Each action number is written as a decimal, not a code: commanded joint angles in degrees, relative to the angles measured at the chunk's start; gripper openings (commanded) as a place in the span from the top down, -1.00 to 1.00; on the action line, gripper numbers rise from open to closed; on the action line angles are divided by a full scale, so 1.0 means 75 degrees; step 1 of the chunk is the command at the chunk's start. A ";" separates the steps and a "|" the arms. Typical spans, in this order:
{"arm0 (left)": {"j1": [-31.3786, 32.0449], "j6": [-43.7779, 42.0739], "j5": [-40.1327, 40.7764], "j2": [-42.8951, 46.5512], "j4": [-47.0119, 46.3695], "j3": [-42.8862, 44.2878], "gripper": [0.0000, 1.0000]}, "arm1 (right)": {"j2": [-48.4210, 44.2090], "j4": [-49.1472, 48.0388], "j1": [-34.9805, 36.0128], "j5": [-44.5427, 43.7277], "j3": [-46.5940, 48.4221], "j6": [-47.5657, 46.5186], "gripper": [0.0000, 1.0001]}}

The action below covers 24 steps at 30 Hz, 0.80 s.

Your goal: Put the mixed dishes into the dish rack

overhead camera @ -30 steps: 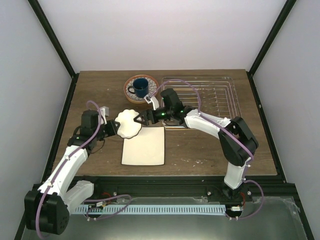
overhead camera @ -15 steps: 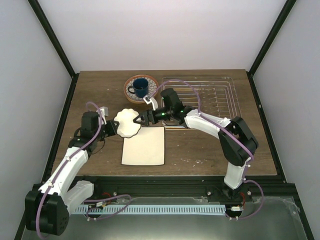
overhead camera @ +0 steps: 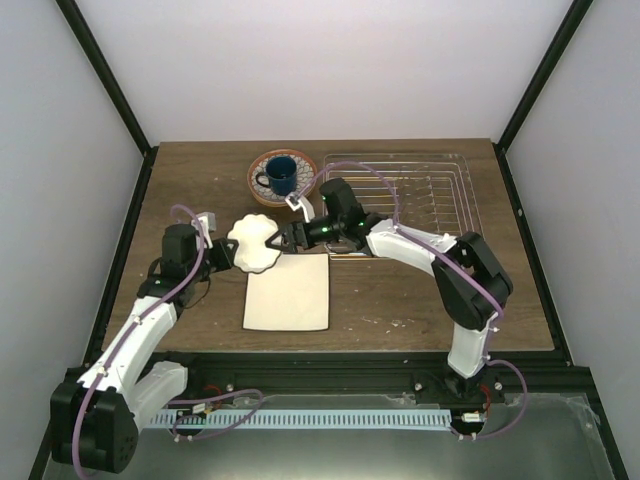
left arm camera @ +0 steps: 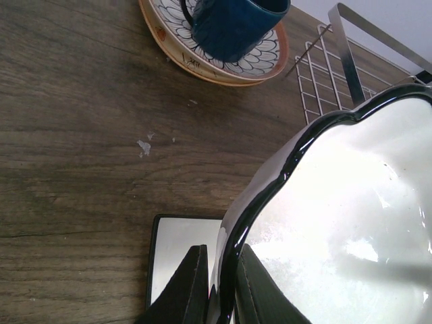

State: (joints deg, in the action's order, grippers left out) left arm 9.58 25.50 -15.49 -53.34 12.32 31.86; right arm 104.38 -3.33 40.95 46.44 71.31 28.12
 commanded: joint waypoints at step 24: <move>0.0104 0.0324 -0.0381 -0.0144 -0.1428 -0.0422 1.00 | 0.0122 -0.0651 0.0133 0.0161 0.0162 0.0048 0.30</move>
State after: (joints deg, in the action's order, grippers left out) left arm 10.50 23.29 -15.94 -54.08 6.79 28.99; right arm 105.60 -2.83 40.71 43.70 71.20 31.38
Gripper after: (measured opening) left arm 0.097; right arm 0.419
